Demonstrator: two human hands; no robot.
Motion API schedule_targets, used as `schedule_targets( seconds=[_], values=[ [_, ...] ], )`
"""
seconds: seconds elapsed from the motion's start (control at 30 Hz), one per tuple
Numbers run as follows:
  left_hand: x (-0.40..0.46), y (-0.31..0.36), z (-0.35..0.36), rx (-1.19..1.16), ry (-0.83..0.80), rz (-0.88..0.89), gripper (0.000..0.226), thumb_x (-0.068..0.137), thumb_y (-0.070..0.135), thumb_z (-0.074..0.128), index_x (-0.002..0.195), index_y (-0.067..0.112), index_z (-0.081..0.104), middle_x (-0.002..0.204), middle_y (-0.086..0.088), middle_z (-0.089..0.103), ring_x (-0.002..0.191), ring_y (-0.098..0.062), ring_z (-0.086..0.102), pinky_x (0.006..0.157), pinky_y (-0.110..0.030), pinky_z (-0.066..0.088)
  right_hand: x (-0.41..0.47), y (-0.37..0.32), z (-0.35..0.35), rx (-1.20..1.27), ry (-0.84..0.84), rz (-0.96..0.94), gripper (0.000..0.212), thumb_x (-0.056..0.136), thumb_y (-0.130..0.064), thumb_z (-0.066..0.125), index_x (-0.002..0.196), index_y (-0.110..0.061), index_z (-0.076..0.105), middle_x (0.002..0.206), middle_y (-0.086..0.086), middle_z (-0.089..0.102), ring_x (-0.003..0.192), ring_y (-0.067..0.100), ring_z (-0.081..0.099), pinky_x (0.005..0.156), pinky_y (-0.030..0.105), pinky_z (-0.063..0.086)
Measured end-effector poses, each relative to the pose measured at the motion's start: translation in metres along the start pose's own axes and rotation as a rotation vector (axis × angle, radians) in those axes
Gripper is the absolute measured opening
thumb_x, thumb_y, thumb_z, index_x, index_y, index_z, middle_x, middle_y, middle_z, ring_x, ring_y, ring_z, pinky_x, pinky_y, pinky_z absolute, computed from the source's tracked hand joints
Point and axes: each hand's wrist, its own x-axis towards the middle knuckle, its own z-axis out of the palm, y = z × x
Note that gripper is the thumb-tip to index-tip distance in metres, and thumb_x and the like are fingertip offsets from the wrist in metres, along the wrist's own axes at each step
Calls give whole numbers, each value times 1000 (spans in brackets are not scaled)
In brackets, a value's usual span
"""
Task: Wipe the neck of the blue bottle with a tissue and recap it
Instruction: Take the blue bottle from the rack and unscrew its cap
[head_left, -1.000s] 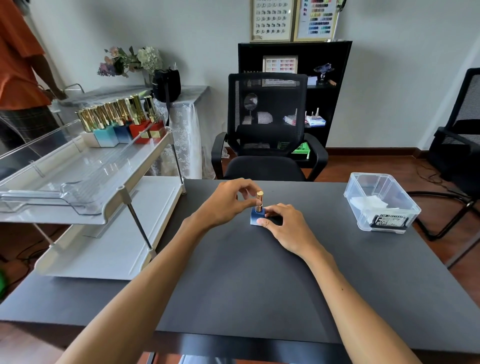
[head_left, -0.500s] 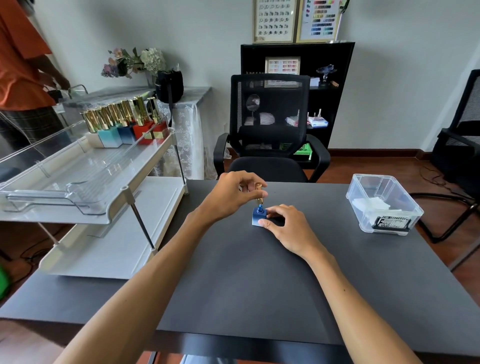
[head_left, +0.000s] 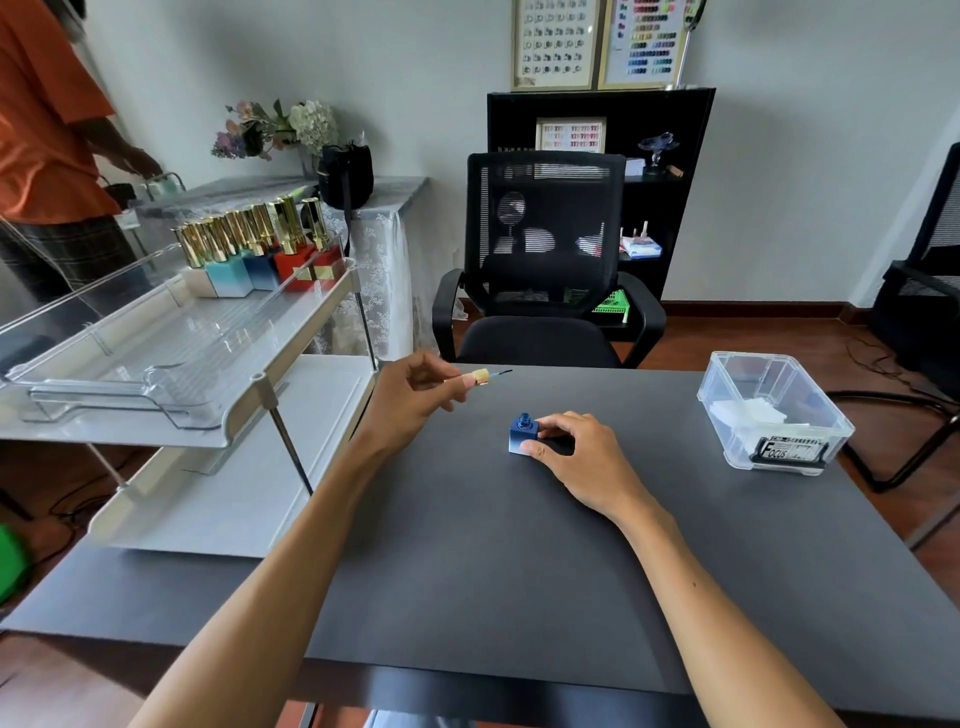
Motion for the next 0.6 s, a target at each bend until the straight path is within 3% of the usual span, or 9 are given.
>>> schedule_targets(
  seconds=[0.13,0.23,0.37,0.5,0.6],
  values=[
    [-11,-14,0,-292,81,-144,18,76,18,82,82,10,67,84,-11,76,80,-18,72,75,-26,55,0,0,-1,2,-2,-2,37,87,-50,70,118,-29,70,100,-18,66,104,4,56,90,29,49],
    [-14,-20,3,-470,114,-196,31,76,11,77,105,7,66,96,-16,75,91,-22,74,81,-25,57,1,1,0,10,2,-4,39,86,-51,71,118,-29,70,99,-19,66,103,3,56,88,27,48],
    [-18,-30,12,-339,61,-239,36,93,-1,62,129,-1,57,113,-19,67,106,-25,72,92,-25,56,1,2,0,11,9,-22,38,87,-48,72,118,-27,70,98,-20,65,104,5,57,87,25,46],
    [-14,-35,18,-206,57,-253,19,100,1,53,115,-8,60,118,-18,62,108,-22,71,94,-26,55,1,2,0,10,6,-25,38,87,-47,72,119,-26,71,102,-15,67,105,6,57,89,27,47],
    [-10,-35,20,-48,114,-246,11,99,7,57,108,5,62,112,-11,64,104,-22,72,93,-32,57,1,3,0,5,3,-26,37,88,-47,71,119,-27,71,103,-15,68,105,5,57,89,26,47]
  ],
)
